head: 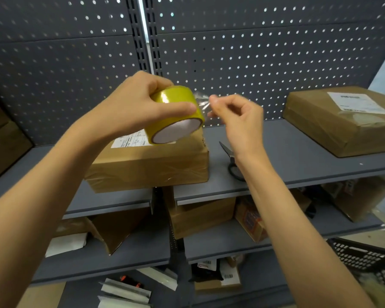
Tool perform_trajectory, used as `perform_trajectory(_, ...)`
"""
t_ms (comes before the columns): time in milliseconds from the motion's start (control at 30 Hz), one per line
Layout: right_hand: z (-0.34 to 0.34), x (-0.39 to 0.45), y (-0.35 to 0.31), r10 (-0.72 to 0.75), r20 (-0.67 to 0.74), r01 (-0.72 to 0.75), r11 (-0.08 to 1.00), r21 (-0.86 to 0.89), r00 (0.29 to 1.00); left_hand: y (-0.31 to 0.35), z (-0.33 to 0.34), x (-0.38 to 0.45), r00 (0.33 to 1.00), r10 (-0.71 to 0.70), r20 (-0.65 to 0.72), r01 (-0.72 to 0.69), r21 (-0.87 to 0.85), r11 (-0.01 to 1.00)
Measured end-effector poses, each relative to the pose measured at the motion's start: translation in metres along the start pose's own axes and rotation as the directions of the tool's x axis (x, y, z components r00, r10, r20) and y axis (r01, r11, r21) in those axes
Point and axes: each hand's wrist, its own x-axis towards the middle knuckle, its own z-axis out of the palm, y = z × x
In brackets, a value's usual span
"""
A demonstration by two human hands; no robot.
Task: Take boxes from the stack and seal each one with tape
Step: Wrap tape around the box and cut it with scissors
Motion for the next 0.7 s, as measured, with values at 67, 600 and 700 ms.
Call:
perform_trajectory(67, -0.006, 0.007, -0.009, -0.062, -0.025, 0.062, 0.998, -0.027, 0.998, 0.000, -0.004, 0.001, 0.999, 0.001, -0.037, 0.007, 0.200, 0.980)
perform_trajectory(600, -0.034, 0.003, 0.021, 0.094, -0.133, -0.099, 0.994, -0.034, 0.987, -0.002, -0.011, 0.005, 0.991, -0.128, 0.027, 0.115, 0.280, 0.953)
perform_trajectory(700, -0.034, -0.005, 0.039, 0.237, -0.133, -0.244, 0.969, -0.037, 0.962, 0.000, -0.013, 0.011, 0.994, -0.106, 0.015, 0.099, 0.264, 0.959)
